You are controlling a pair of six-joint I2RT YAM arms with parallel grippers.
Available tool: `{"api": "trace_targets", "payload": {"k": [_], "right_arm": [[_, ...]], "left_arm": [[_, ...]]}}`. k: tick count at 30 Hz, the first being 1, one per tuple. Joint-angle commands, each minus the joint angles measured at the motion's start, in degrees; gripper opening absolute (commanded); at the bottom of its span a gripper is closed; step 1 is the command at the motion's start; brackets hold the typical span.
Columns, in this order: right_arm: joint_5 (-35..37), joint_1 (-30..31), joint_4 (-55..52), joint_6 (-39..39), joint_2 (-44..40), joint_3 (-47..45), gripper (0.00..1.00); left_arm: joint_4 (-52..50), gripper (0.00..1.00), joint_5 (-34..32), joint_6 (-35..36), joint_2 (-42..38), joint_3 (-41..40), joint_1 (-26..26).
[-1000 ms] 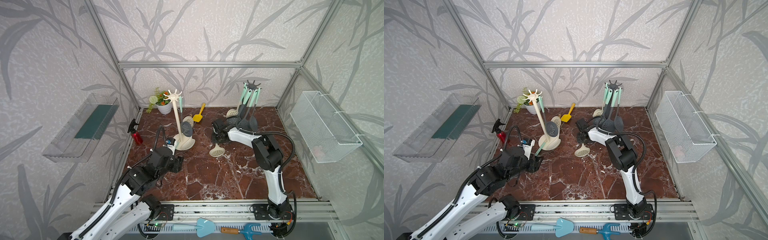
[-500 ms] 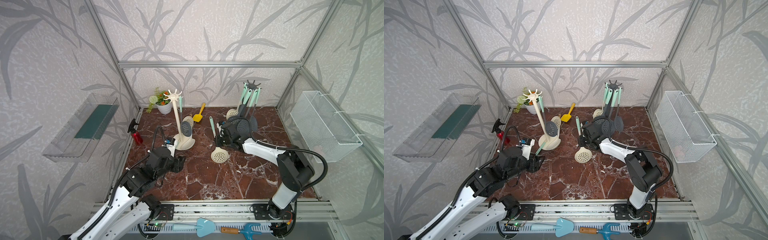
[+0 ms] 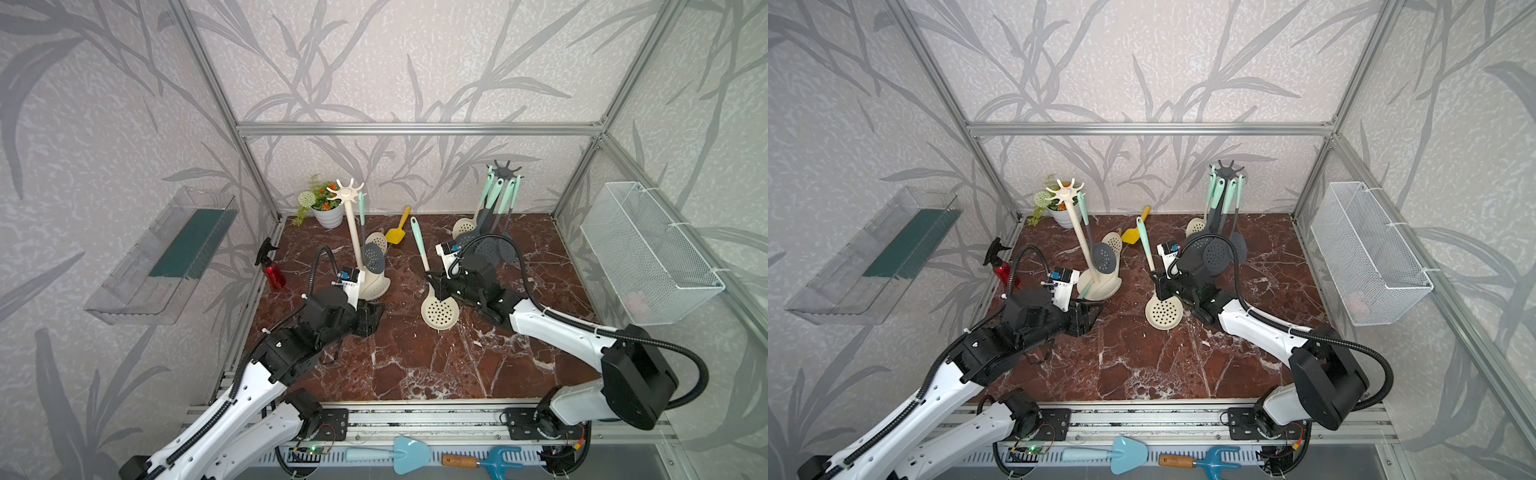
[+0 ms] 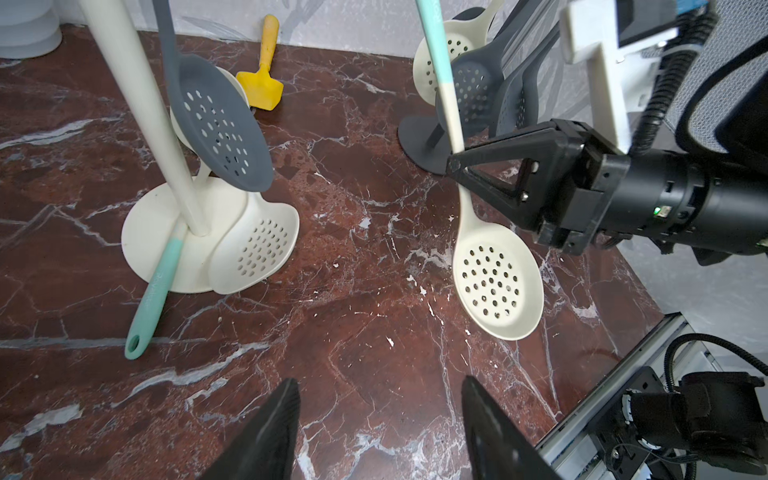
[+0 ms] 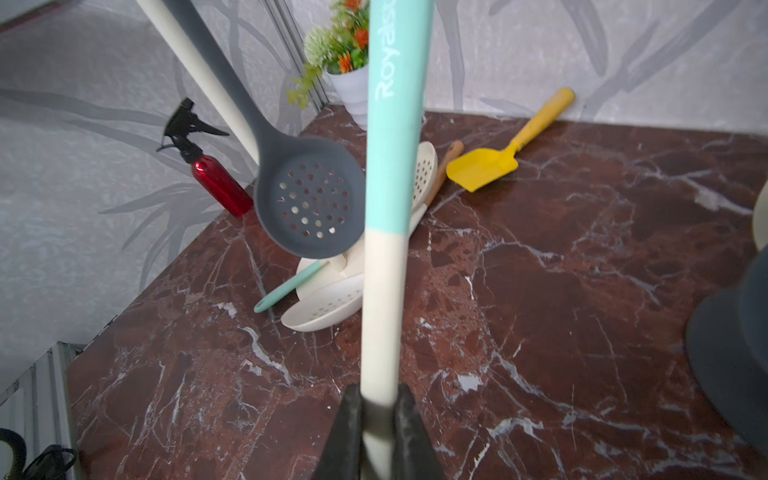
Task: Hang the skimmer on the kitchen utensil rack
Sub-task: Pick up the skimmer from the center of the board, then hang the skimmer on the rack.
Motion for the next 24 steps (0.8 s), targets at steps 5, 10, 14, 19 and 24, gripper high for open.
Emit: {"api": "trace_targets", "payload": {"k": [5,10,14,19,24], "right_arm": [[-3.55,2.33,4.71,-5.35,-5.16,2.23,0.0],[-3.83,4.68,4.29,-6.68,-5.47,4.76,0.0],[-3.83,6.52,4.59,-6.91,-5.06,6.71,0.0],[-3.49,8.26,4.32,-7.04,-4.18,9.08,0.0],[-2.97,10.18,3.83,-7.66,-2.72,11.72,0.0]], "left_arm": [[-2.94,0.62,-8.3,2.86,-2.45,3.43,0.14],[-9.04,0.64,-12.22,7.4,-1.32,8.46,2.74],[-9.84,0.65,-11.65,9.58,-0.15,10.08,7.9],[-8.29,0.65,-7.93,9.54,1.8,7.52,16.04],[-7.54,0.65,-5.47,7.86,3.93,4.89,22.77]]}}
